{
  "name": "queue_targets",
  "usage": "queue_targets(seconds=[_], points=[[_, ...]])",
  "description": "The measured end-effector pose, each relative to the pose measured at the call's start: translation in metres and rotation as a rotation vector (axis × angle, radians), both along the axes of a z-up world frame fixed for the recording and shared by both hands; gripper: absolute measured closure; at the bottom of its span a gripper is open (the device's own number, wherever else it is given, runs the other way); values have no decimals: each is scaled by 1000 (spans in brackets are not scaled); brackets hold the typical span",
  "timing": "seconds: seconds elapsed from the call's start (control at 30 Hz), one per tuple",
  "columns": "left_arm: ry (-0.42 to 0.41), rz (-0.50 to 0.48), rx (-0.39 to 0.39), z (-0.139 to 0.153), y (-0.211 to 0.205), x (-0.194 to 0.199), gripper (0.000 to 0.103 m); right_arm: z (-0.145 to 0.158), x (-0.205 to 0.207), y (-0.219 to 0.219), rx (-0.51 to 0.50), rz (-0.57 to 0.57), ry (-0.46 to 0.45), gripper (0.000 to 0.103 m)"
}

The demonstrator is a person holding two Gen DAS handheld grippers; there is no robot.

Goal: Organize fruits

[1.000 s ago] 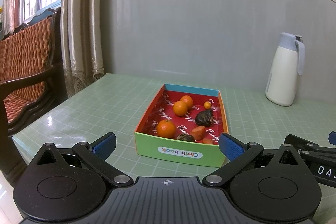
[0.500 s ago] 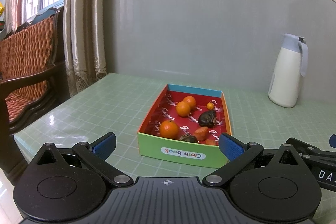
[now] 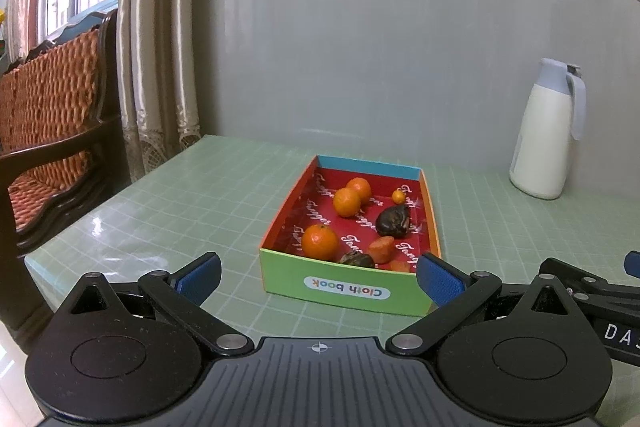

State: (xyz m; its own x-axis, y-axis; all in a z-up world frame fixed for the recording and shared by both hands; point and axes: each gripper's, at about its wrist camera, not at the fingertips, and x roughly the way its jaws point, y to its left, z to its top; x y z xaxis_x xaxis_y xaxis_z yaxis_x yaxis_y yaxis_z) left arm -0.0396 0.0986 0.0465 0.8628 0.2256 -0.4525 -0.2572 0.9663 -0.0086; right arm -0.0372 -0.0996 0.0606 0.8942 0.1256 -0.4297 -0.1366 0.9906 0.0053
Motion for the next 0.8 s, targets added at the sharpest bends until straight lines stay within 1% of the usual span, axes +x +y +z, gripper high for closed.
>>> queue_targets(seconds=[0.27,0.47,0.8], points=[[21,7,1,-2,2,3,0,1,-1,2,1,10,-9,0],[23,-9,-19,-2,4,5,0,2,-2,4,-6,13,-14,0],[-28,-39,-33,0,2,2,1,0,2,1,-1,-3,-14,0]])
